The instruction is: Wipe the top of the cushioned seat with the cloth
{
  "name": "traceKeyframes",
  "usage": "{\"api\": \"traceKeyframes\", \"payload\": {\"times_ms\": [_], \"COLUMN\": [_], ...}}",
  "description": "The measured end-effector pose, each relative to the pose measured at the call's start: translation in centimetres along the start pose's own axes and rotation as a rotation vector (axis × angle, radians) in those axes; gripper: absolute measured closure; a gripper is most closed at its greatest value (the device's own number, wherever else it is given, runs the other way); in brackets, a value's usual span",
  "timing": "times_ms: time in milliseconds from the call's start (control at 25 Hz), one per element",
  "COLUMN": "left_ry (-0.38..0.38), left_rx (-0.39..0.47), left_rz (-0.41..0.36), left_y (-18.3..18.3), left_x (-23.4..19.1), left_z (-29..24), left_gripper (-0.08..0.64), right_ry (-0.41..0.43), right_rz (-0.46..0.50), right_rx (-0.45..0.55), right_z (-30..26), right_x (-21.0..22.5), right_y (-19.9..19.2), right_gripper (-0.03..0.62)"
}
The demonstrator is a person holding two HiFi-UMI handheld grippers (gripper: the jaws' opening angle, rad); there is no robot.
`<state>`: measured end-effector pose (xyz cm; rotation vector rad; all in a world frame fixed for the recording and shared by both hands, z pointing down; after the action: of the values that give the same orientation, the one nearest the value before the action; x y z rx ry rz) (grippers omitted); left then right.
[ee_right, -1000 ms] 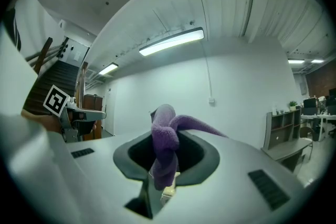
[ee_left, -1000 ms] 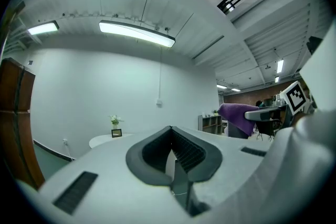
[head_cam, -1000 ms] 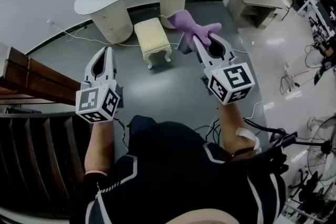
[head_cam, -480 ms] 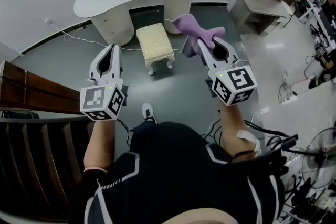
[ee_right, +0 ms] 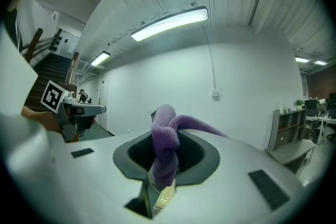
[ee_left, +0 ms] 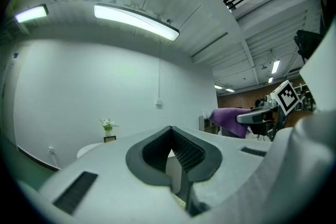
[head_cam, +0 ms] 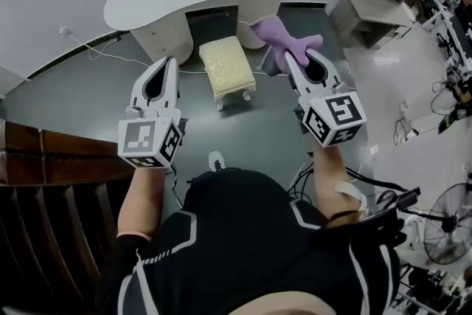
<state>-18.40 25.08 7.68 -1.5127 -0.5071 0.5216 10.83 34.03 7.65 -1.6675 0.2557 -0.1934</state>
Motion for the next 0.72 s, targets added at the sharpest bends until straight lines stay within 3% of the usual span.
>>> {"api": "traceKeyframes", "payload": {"times_ms": [120, 400, 720], "left_ry": [-0.003, -0.059, -0.055], "left_rx": [0.032, 0.009, -0.047], "left_rz": [0.037, 0.075, 0.132], "left_y": [0.0, -1.6, -3.3], "left_x": [-2.7, -7.2, -8.8], "left_z": [-1.5, -5.2, -8.8], "left_gripper": [0.557, 0.557, 0.557], "right_ry": [-0.001, -0.016, 0.04], "right_rz": [0.011, 0.001, -0.017], "right_rx": [-0.017, -0.04, -0.044], "right_z": [-2.9, -9.0, -13.9], "right_x": [-0.4, -1.0, 0.7], "right_y": [0.0, 0.0, -0.2], "right_gripper": [0.511, 0.511, 0.511]}}
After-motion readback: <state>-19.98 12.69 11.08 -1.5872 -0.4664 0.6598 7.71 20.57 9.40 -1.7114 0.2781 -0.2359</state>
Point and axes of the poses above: the fingertips, and each gripper's own axes: z backward along the fingers, x to its right, y out of its top, the point moved 8 cm from there along z, backward along the fingers, and after that the axes turned 6 degrees about y, right-handed, at the moved point
